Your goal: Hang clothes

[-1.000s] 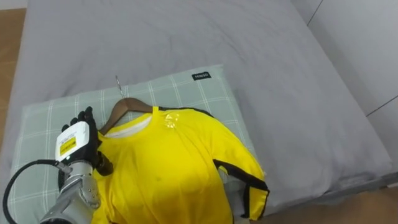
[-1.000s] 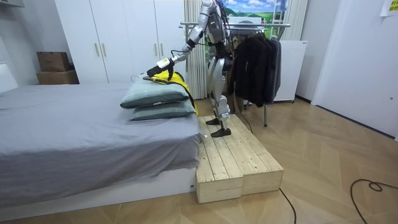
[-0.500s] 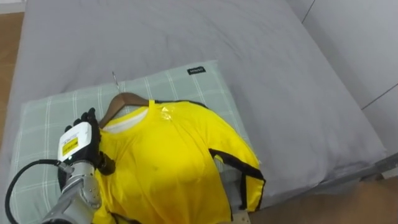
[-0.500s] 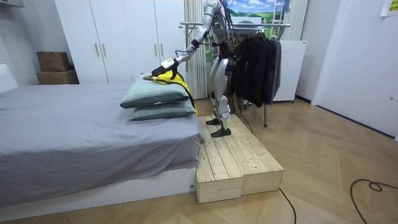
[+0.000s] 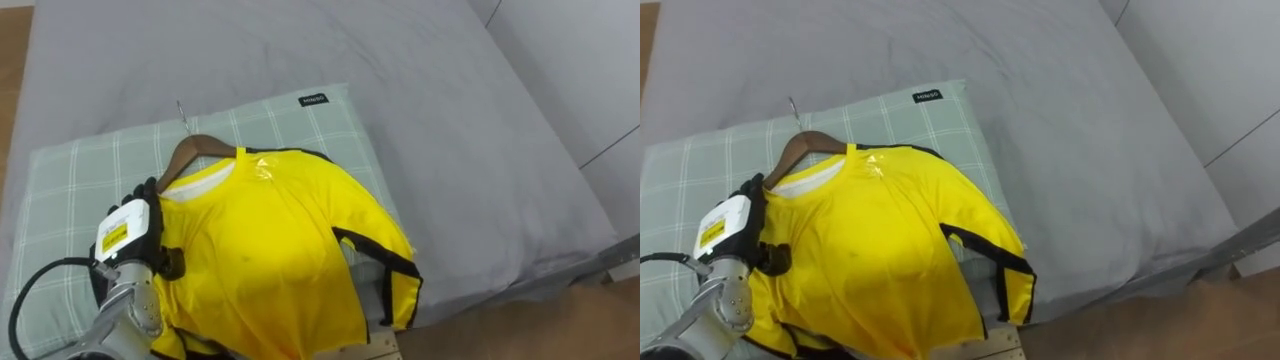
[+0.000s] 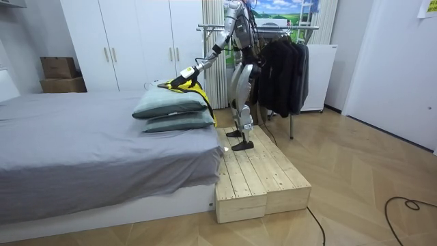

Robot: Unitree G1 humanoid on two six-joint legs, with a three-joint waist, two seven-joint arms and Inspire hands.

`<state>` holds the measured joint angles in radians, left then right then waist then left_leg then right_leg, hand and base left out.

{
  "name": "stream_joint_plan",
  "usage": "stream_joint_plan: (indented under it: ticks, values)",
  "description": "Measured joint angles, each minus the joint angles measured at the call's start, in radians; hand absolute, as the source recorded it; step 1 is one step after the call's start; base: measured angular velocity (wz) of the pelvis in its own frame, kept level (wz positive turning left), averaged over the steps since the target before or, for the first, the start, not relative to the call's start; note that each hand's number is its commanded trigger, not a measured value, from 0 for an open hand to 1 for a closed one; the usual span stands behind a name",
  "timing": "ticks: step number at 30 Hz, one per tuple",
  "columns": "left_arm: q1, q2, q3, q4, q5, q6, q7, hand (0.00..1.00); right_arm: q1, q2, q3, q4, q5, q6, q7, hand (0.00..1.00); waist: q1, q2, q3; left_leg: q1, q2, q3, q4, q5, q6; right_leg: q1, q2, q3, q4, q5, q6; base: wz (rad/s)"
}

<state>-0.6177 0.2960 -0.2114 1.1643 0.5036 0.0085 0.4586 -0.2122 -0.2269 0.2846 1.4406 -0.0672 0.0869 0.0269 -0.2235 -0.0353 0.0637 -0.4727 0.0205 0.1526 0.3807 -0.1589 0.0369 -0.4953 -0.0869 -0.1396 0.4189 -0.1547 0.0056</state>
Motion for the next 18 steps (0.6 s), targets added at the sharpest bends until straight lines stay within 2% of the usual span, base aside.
stream_joint_plan:
  ticks: [18]
  values:
    - [0.000,0.003,0.008,0.009,0.002,0.007,-0.001,0.00,0.007,-0.007,0.006,0.004,0.028,0.001,0.008,0.00,-0.007,-0.003,-0.0040,0.003,0.001,0.000,0.000,0.001,-0.002,-0.005,-0.001,0.001,0.013,0.001,-0.002,0.00]
